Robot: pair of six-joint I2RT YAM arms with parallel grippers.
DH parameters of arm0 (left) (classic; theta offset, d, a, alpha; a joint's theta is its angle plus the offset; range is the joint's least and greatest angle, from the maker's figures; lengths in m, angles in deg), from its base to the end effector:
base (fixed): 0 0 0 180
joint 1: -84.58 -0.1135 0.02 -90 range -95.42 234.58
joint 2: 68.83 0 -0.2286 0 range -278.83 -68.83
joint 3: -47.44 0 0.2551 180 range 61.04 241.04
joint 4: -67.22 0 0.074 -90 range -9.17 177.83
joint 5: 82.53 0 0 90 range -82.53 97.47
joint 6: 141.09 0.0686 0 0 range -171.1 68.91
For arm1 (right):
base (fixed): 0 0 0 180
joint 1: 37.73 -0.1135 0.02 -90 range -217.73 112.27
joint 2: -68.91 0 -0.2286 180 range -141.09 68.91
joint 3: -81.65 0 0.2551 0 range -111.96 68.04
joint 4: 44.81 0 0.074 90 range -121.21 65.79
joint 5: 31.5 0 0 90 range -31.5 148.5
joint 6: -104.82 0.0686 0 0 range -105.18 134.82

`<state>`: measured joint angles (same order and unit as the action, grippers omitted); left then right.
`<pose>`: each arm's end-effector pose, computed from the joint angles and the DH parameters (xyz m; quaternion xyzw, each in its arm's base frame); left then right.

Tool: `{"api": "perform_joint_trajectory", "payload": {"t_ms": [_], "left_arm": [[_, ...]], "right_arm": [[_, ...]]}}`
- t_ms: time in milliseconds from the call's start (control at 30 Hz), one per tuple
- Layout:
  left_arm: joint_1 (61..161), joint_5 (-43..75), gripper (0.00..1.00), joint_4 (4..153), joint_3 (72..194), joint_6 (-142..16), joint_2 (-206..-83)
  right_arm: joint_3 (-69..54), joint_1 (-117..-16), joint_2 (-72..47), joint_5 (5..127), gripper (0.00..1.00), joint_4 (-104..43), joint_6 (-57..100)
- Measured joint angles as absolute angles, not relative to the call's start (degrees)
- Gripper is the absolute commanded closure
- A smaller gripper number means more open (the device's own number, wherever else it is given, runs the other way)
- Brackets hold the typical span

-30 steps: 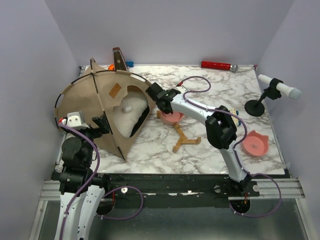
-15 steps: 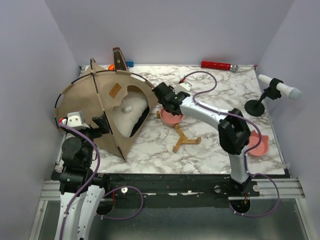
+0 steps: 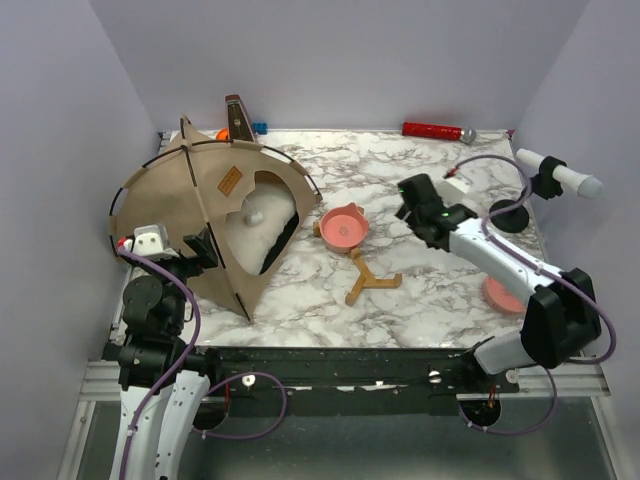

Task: Set up the pet tent

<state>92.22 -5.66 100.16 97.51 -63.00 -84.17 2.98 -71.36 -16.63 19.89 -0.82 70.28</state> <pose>0.1507 -0.0045 0.3237 -0.1078 0.6879 -0.0427 0.7165 0.3035 0.1505 0.2119 0.2771 0.8522 -0.0003 0.4438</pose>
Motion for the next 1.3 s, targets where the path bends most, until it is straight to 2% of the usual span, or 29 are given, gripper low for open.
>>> {"api": "perform_joint_trajectory", "payload": {"t_ms": [200,533,667,767,867,933,967,1033,1300], "left_arm": [[92.2,-5.9,0.01,100.2,97.4,-62.9,-84.1],[92.2,-6.2,0.01,100.2,97.2,-62.2,-84.1],[92.2,-6.2,0.01,100.2,97.1,-61.8,-84.2],[92.2,-6.2,0.01,100.1,96.9,-61.6,-84.2],[92.2,-6.2,0.01,100.1,96.8,-61.4,-84.6],[92.2,-6.2,0.01,100.1,96.8,-61.4,-84.9],[92.2,-6.2,0.01,100.1,96.8,-61.4,-85.0],[92.2,-6.3,0.01,100.1,96.8,-61.3,-85.2],[92.2,-6.5,0.01,99.7,96.8,-61.1,-85.3]], "right_arm": [[13.8,-53.2,-7.6,26.9,0.20,3.5,67.2],[17.0,-29.9,-4.7,35.3,0.23,6.4,61.2],[17.3,-24.4,-6.7,38.3,0.26,6.0,58.7],[18.9,-23.8,-9.4,40.3,0.31,5.1,57.3],[20.3,-23.9,-12.7,42.2,0.42,4.2,56.1],[21.4,-23.9,-14.4,43.0,0.57,3.4,55.4],[22.0,-23.9,-14.9,43.3,0.67,3.1,55.1],[22.3,-23.9,-14.9,43.7,0.99,2.5,54.4],[22.3,-23.8,-13.7,43.9,1.00,2.9,56.3]]}}
